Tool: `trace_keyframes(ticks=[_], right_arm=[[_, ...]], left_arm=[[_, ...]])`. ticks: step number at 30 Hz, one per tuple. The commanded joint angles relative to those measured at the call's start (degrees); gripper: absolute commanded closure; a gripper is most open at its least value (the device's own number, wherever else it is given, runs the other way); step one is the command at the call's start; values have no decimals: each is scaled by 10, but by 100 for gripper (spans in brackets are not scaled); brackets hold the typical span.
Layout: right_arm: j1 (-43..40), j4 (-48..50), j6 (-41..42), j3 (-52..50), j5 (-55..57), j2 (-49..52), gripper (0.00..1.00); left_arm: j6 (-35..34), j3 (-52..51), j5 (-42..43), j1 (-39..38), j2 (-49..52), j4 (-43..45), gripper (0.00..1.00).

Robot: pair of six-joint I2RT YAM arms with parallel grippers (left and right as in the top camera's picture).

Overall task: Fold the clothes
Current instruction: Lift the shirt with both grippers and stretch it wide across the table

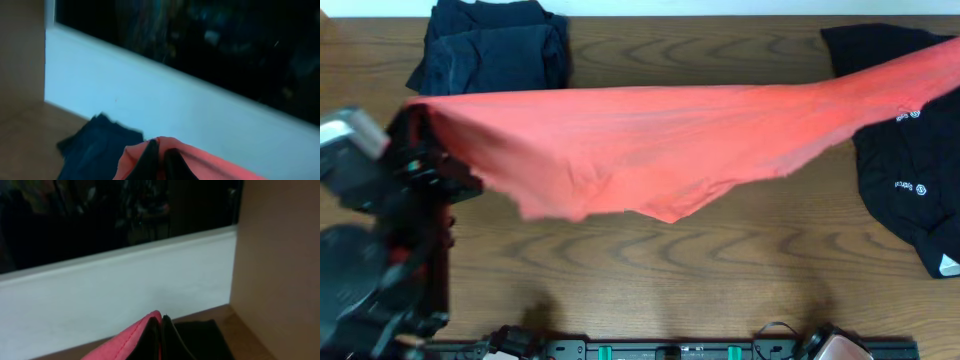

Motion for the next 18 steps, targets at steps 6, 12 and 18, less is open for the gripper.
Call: trace_keyframes(ticks=[6, 12, 18], right_arm=[[-100, -39, -8, 129, -54, -10, 99], [-146, -33, -3, 191, -74, -10, 99], [-162, -26, -3, 237, -74, -9, 99]], left_arm=[[45, 96, -20, 3, -5, 5, 94], [52, 139, -20, 3, -4, 7, 94], [59, 155, -17, 3, -4, 24, 94]])
